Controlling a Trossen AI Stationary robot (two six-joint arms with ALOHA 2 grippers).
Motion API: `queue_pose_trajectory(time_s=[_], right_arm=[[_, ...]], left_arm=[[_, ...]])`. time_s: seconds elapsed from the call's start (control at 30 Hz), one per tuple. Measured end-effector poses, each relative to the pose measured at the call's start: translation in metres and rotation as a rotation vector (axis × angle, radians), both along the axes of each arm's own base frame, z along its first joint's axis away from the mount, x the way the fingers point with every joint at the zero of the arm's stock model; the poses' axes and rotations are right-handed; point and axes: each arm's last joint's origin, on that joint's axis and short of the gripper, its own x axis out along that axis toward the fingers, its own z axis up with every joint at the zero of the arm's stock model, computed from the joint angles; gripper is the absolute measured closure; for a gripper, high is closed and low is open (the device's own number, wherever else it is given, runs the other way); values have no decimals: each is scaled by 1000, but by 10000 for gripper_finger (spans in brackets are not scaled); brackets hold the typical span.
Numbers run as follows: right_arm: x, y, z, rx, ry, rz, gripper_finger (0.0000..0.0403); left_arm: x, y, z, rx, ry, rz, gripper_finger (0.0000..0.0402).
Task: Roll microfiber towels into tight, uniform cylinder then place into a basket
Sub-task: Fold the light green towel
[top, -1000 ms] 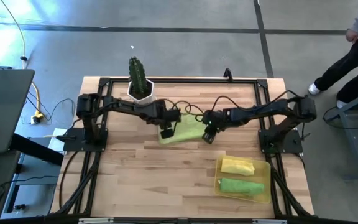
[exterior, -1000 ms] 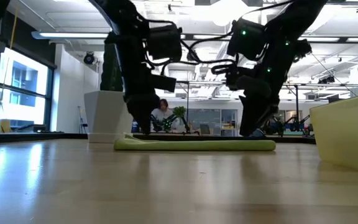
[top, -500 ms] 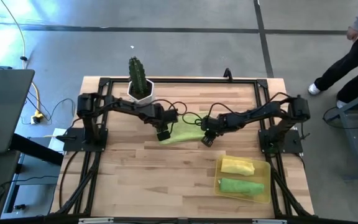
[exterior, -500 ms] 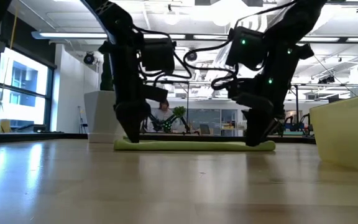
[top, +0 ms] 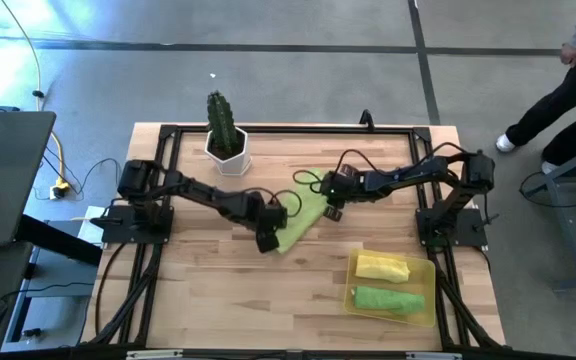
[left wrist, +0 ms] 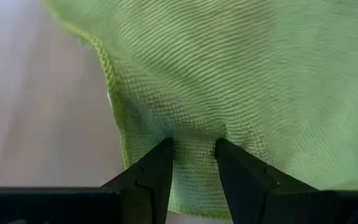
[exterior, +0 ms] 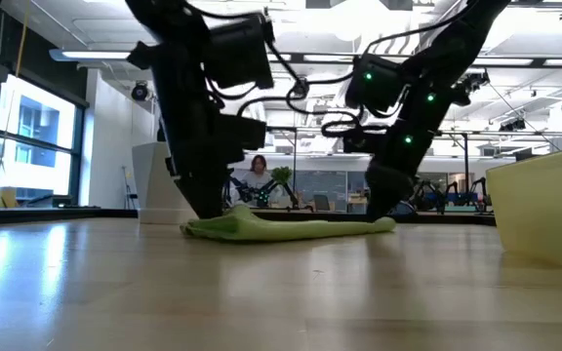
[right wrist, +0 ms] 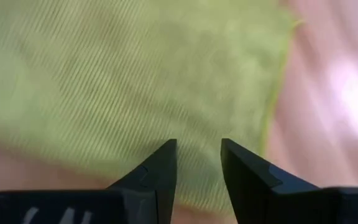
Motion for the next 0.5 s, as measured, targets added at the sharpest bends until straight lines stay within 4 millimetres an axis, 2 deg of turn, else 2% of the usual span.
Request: queue_pose_trajectory(time_s=[0.13, 0.27, 0.4, 0.5], right_arm=[[4, -11, 4, -41, -60, 15, 287], [7, -15, 11, -8, -76, -58, 287], [9, -7, 30, 58, 4, -113, 287], [13, 6, 47, 121, 52, -152, 287]], left_arm=[[10, -22, 0, -11, -107, -2, 284], [17, -40, 4, -27, -177, -37, 284], [25, -50, 16, 0, -199, -81, 284], [29, -53, 30, 32, -197, -136, 284]])
